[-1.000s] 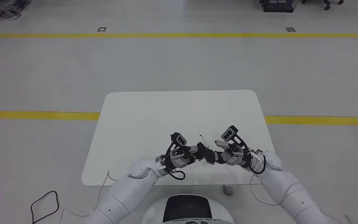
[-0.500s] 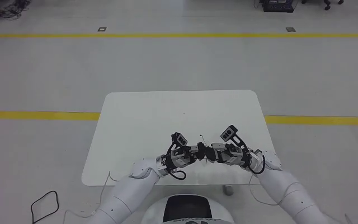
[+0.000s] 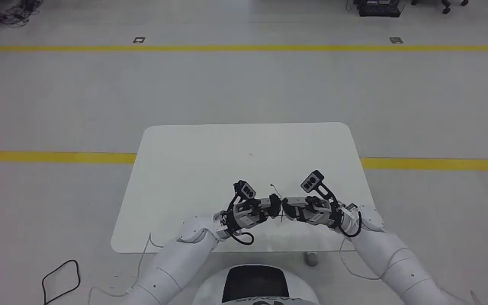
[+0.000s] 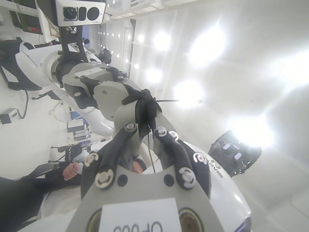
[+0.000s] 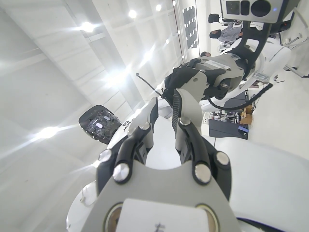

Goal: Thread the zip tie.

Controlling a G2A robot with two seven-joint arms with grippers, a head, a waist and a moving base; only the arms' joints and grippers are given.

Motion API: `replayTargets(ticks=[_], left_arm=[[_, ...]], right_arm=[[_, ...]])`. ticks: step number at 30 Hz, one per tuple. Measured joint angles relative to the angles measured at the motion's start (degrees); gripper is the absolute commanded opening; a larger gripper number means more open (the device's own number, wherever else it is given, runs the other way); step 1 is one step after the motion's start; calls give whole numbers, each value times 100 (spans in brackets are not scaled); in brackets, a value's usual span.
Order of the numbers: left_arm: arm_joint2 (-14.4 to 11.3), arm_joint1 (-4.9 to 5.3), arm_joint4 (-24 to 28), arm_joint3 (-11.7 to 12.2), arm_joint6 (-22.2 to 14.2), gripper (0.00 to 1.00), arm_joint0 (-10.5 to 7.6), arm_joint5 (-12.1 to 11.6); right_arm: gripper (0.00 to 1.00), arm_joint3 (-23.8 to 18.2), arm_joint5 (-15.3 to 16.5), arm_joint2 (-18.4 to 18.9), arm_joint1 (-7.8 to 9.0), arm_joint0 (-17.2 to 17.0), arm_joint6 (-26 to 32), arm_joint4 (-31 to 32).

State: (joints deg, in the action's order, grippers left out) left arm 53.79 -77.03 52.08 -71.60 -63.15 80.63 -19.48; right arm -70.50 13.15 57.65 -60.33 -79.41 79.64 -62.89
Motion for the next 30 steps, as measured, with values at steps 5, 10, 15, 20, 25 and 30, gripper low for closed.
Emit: replayTargets(ticks=[5, 10, 15, 20, 25, 30], left_arm=[[16, -20, -20, 18, -26, 0, 6, 0], [18, -35, -50, 18, -59, 0, 9, 0], [8, -46, -82, 22, -79, 0, 11, 0], [2, -53, -92, 37, -84, 0, 4, 0], [-1, -57, -100, 48, -86, 0, 0, 0], [-1, -60, -99, 56, -78, 0, -2, 0]], right_arm=[[12, 24, 10, -11, 5, 12, 0, 2], [13, 68, 12, -25, 1, 33, 0, 1], [11, 129, 5, -40, -11, 60, 0, -5], [8, 157, 3, -49, -22, 77, 0, 2], [0, 171, 13, -46, -26, 80, 0, 18], [0, 175, 22, -40, -28, 73, 0, 43]])
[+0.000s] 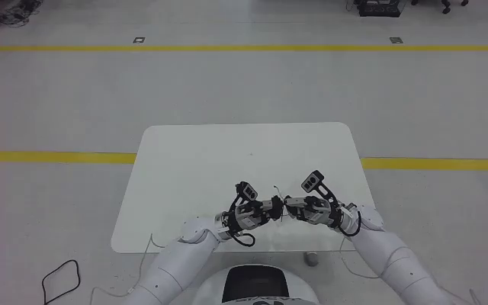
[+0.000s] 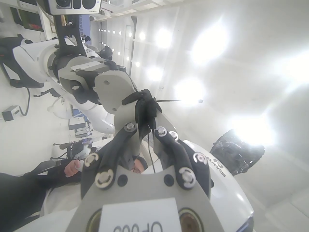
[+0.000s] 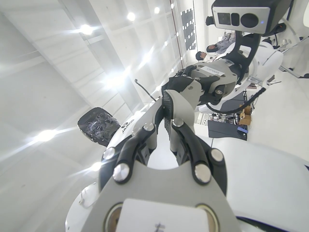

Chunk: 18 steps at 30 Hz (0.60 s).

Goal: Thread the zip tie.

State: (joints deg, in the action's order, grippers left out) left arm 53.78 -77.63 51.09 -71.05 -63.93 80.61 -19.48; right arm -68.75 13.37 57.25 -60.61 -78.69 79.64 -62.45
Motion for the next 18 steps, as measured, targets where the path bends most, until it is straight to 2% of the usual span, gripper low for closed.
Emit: replayTargets(ticks=[1, 2, 5, 12, 15, 18], left_arm=[[1, -1, 3, 1, 1, 0, 0, 0], [2, -2, 7, 3, 1, 0, 0, 0], [9, -4, 22, 9, 0, 0, 3, 0], [6, -12, 70, 47, 46, 0, -11, 0], [-19, -15, 80, 61, 46, 0, -28, 0], [-40, -17, 94, 78, 56, 0, -46, 0]], right_arm=[[5, 0, 0, 1, 0, -1, 0, 1], [15, 0, 0, 3, -1, -3, 0, 1], [19, 3, 3, 11, -3, -12, 0, -17], [16, -33, 38, 48, 5, -42, 0, 9], [9, -47, 40, 65, 9, -57, 0, 15], [6, -64, 50, 78, 13, -69, 0, 10]])
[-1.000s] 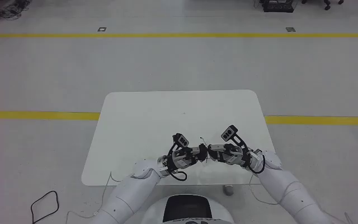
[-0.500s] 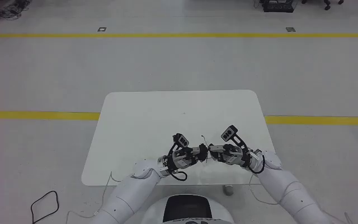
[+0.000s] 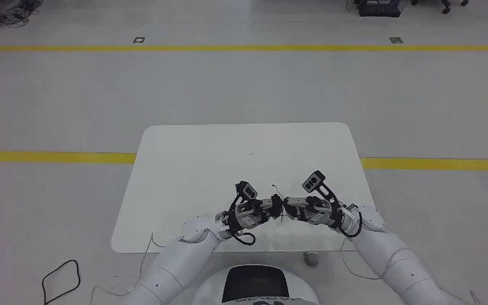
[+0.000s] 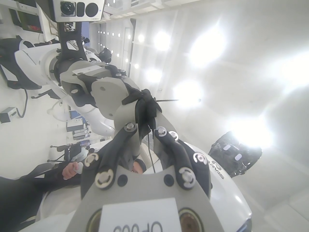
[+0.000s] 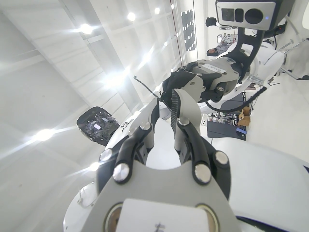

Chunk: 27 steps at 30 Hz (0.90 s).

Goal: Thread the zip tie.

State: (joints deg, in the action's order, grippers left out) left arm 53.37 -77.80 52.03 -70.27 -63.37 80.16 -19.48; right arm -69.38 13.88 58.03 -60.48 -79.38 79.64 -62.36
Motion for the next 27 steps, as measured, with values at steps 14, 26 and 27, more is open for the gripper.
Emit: replayTargets(ticks=[14, 26, 27], left_arm=[[-60, 14, 39, 67, 74, 0, -48, 0], [-32, 26, 8, 25, 105, 0, -24, 0], [-32, 26, 8, 25, 105, 0, -24, 0]], right_arm=[[0, 0, 80, 18, 12, -18, 0, 83], [0, 152, 73, 35, -29, 25, 0, 164], [0, 164, 68, 37, -33, 28, 0, 167]])
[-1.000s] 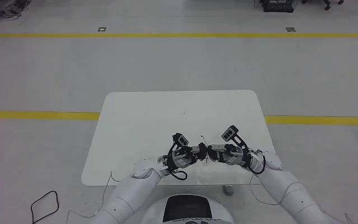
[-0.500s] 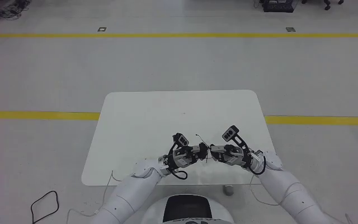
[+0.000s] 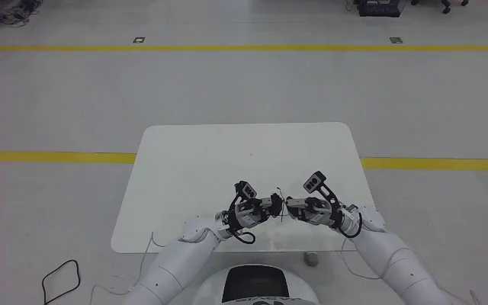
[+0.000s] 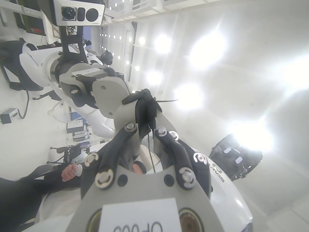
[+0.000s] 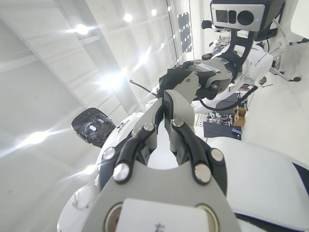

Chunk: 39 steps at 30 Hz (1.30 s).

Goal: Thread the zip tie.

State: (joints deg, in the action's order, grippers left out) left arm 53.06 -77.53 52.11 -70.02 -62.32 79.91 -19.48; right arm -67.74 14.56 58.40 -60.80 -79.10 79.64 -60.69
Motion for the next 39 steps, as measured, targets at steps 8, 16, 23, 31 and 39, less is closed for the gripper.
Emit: replayTargets(ticks=[8, 16, 23, 31, 39], left_arm=[[0, 0, 0, 0, -1, 0, 0, 0], [0, 0, 0, 0, -1, 0, 0, 0], [0, 0, 0, 0, -1, 0, 0, 0], [0, 0, 0, 0, -1, 0, 0, 0], [0, 0, 0, 0, -1, 0, 0, 0]], right_arm=[[0, 70, -28, 26, -30, 18, 0, 50], [0, 118, -48, 45, -59, 25, 0, 95], [0, 156, -86, 65, -81, 23, 0, 129], [0, 192, -144, 76, -104, 36, 0, 184], [0, 224, -164, 98, -122, 32, 0, 225]])
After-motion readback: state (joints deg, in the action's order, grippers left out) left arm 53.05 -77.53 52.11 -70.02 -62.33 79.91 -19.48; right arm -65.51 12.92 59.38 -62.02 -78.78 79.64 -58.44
